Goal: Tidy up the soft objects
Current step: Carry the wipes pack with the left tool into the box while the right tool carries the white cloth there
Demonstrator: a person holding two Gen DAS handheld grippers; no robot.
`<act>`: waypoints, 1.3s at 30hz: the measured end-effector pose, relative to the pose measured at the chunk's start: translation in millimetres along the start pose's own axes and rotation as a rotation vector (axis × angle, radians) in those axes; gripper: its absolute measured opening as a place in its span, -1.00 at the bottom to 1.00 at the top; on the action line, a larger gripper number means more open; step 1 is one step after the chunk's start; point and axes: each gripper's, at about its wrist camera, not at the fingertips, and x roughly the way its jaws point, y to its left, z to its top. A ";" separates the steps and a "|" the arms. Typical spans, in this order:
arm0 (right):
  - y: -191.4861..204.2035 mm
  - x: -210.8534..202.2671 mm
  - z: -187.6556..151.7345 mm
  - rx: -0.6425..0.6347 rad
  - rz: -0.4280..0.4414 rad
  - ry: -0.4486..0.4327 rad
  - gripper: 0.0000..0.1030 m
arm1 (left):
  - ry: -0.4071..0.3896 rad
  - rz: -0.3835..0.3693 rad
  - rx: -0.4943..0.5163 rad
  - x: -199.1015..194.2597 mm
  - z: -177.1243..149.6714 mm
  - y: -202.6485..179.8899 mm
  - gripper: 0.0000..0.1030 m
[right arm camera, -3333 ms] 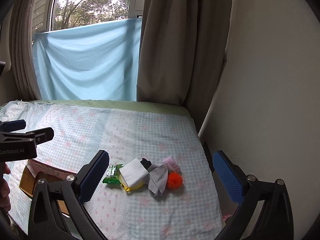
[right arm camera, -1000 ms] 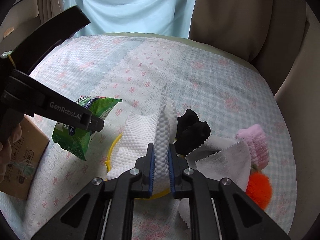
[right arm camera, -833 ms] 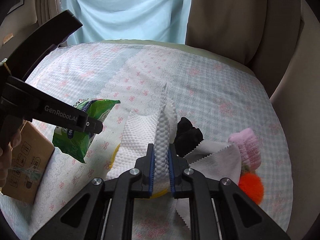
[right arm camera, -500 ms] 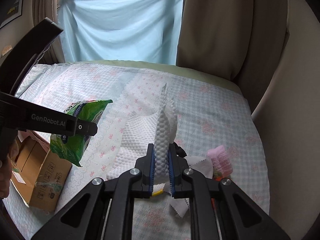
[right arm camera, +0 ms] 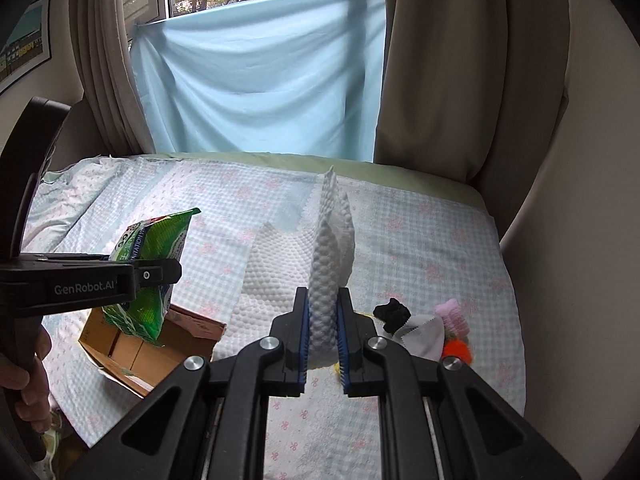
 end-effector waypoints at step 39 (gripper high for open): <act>221.6 205.8 -87.7 0.233 0.046 0.533 -0.78 | 0.455 0.109 0.240 165.2 -59.9 245.6 -0.41</act>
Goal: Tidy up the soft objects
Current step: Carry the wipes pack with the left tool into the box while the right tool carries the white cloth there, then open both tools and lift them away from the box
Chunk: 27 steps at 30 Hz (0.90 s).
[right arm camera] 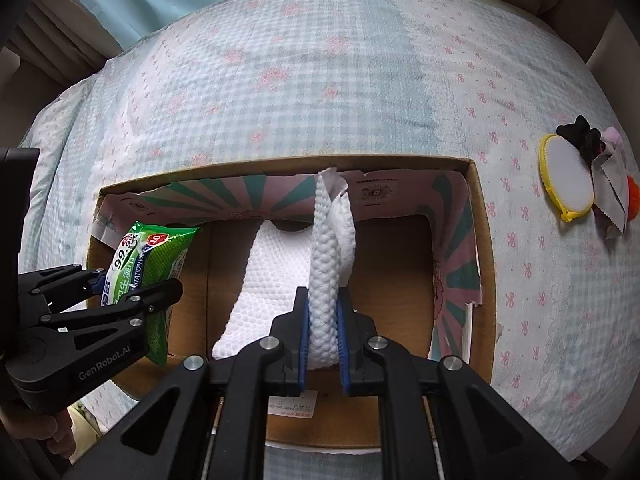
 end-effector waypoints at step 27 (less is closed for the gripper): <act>-8.7 -29.8 -4.1 0.019 0.003 -0.045 0.91 | -0.102 0.038 0.000 -58.0 -43.1 -6.0 1.00</act>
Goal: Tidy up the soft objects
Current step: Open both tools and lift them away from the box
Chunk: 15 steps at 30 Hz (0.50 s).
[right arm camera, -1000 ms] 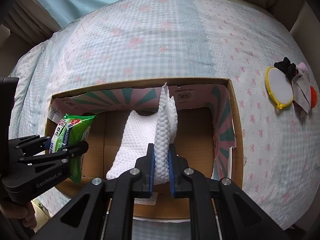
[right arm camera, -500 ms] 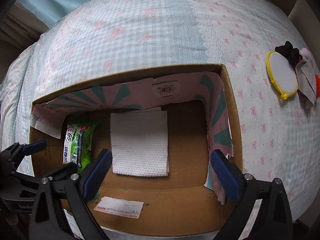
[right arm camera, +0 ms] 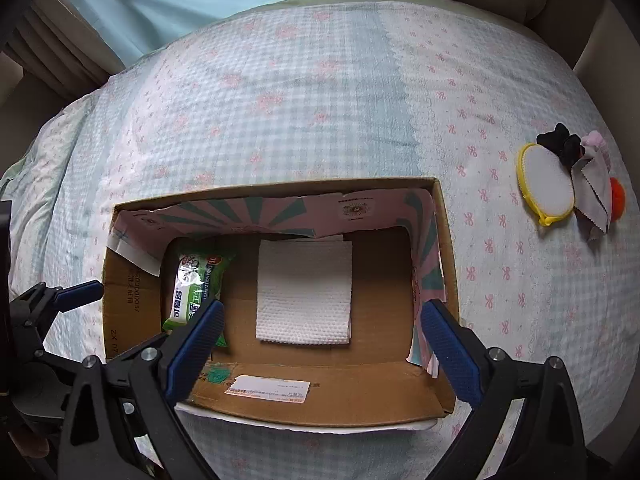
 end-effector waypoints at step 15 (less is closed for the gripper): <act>40.0 -177.7 -29.7 -0.091 -0.053 -0.187 0.91 | -0.192 0.010 -0.033 -148.7 -47.5 -6.1 1.00</act>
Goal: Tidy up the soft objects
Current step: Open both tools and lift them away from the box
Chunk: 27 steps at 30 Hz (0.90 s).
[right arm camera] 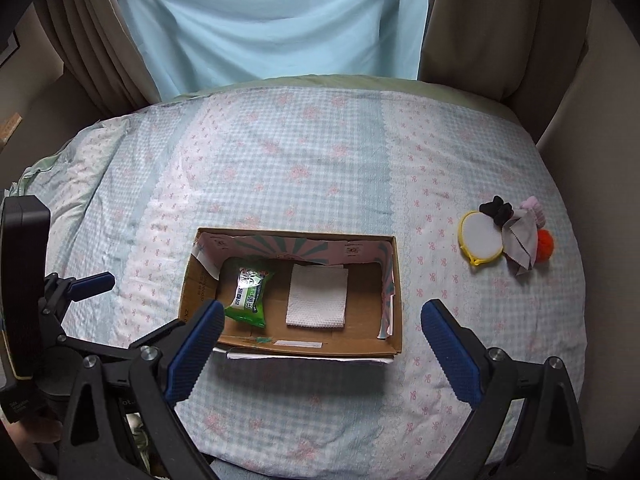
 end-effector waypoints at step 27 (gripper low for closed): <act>-262.7 -92.1 -18.8 0.120 -0.061 -0.232 0.91 | -0.192 -0.101 0.010 -11.2 113.7 -241.3 1.00</act>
